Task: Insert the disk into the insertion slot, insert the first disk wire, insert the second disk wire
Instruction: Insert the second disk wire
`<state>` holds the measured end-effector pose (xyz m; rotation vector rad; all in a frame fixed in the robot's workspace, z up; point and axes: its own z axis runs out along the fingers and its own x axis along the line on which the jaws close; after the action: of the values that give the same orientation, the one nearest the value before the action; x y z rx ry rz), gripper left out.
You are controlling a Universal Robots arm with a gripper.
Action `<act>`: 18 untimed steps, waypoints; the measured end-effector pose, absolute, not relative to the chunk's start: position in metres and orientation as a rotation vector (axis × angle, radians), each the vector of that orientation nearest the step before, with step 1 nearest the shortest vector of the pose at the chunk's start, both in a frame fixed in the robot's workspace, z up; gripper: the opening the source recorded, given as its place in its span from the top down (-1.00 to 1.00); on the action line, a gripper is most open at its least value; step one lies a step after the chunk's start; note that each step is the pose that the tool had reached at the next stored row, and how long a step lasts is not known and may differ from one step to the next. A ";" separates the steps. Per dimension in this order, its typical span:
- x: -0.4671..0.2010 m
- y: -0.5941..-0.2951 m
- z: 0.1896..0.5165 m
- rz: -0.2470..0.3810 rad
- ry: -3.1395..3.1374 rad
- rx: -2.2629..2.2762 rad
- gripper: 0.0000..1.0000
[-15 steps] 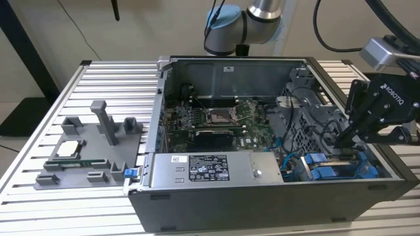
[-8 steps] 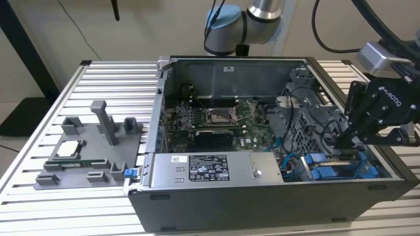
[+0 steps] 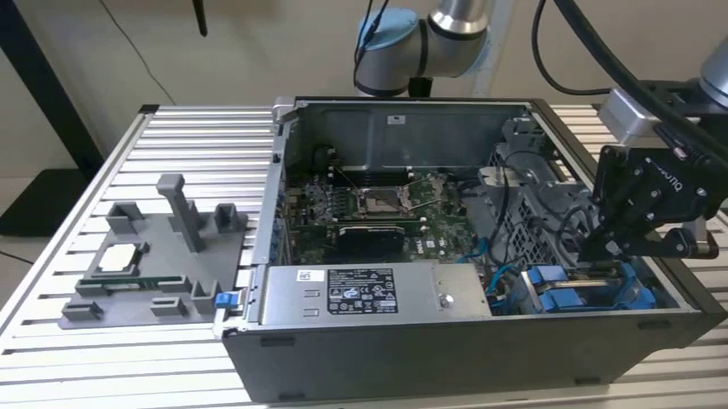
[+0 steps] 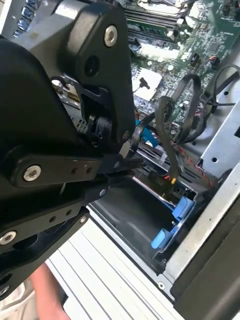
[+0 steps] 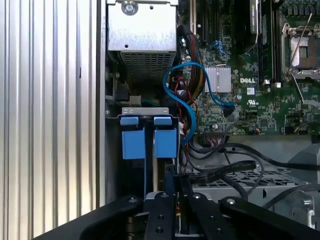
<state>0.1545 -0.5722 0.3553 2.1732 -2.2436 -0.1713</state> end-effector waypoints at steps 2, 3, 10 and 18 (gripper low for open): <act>0.155 -0.572 0.353 -0.161 -2.249 2.180 1.00; 0.155 -0.572 0.353 -0.160 -2.250 2.180 1.00; 0.154 -0.573 0.347 -0.150 -2.257 2.188 1.00; 0.154 -0.573 0.343 -0.138 -2.264 2.196 1.00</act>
<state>0.1545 -0.5728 0.3433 2.1957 -2.2637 -0.1380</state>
